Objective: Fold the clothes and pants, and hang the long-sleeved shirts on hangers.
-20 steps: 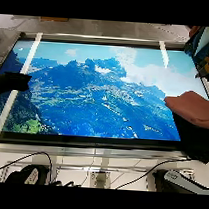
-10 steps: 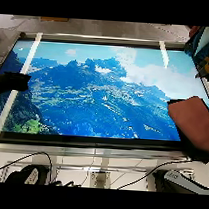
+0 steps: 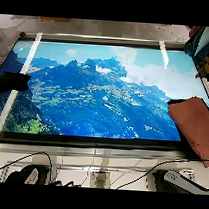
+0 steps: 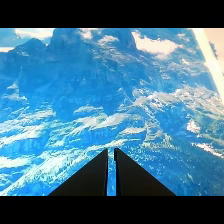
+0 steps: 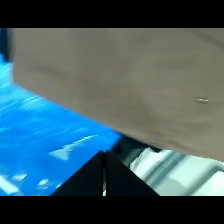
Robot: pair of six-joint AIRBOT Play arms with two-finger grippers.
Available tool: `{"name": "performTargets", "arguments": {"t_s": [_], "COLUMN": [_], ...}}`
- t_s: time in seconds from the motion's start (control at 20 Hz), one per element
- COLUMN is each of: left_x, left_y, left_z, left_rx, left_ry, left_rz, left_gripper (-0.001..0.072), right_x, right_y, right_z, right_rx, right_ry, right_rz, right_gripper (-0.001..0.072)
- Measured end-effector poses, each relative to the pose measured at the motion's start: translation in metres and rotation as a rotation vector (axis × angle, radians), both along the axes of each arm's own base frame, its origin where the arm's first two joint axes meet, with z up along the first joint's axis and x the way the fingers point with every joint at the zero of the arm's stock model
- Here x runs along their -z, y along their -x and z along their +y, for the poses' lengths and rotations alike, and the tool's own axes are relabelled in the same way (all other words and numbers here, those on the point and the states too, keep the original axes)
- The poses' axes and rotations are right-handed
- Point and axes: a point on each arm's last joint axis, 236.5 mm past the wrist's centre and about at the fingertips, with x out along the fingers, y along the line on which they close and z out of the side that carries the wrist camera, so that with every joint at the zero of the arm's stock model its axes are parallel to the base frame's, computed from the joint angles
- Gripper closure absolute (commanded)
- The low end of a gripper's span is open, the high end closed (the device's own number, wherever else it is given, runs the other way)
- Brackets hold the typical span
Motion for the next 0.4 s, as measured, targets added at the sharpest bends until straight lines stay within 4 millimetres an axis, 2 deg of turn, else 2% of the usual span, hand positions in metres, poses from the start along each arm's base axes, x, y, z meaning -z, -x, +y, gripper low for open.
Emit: {"name": "performTargets", "arguments": {"t_s": [0.1,0.15,0.4], "left_x": [0.000,0.000,0.000], "left_y": [0.000,0.000,0.000], "left_z": [0.000,0.000,0.000], "left_rx": [0.000,0.000,0.000], "left_ry": [0.000,0.000,0.000], "left_rz": [0.000,0.000,0.000], "left_gripper": [0.0656,0.0656,0.0656], "right_x": [-0.006,-0.007,-0.010], "right_y": [-0.026,-0.040,-0.082], "right_z": [0.037,0.062,0.170], "right_rx": [-0.141,-0.230,-0.606], "right_ry": [0.009,0.019,0.159], "right_rz": [-0.033,-0.045,-0.062], "right_gripper": [0.0694,0.0694,0.0694]}}
